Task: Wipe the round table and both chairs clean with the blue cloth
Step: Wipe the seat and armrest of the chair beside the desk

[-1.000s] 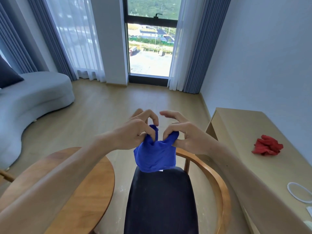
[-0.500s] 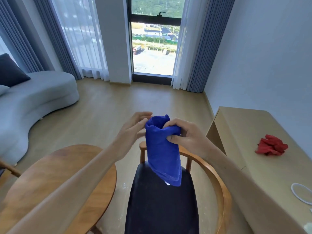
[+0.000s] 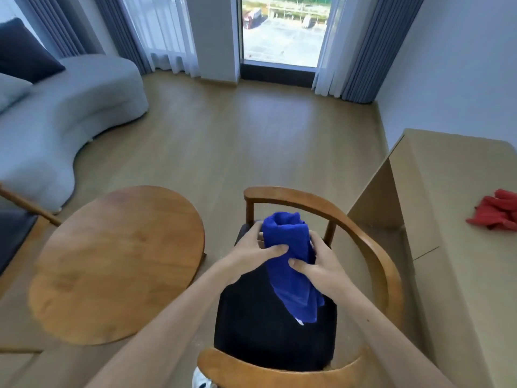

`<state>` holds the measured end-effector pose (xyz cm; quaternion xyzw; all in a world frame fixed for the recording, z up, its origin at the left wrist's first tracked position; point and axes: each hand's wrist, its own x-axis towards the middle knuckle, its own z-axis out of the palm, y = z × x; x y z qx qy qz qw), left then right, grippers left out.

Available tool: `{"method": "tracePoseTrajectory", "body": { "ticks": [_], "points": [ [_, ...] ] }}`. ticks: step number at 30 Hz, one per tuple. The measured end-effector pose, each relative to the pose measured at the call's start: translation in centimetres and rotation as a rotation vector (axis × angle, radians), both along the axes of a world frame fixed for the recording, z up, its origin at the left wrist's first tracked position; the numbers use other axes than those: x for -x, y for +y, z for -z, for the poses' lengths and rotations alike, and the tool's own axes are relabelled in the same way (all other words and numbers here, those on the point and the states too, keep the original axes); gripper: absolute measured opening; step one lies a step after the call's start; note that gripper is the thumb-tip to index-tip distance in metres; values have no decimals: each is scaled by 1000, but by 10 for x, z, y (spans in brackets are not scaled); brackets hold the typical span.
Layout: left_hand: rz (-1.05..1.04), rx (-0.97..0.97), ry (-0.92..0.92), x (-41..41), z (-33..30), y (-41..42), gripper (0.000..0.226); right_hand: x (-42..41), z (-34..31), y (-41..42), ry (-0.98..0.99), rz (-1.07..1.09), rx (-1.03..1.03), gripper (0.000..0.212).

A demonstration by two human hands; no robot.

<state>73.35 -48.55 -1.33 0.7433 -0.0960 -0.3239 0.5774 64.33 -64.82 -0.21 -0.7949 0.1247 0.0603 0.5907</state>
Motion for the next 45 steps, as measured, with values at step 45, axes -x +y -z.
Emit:
{"method": "tracePoseTrajectory", "body": {
  "ticks": [45],
  "points": [
    [149, -709, -367, -108, 428, 33, 65, -282, 470, -24, 189, 295, 1150, 61]
  ]
}}
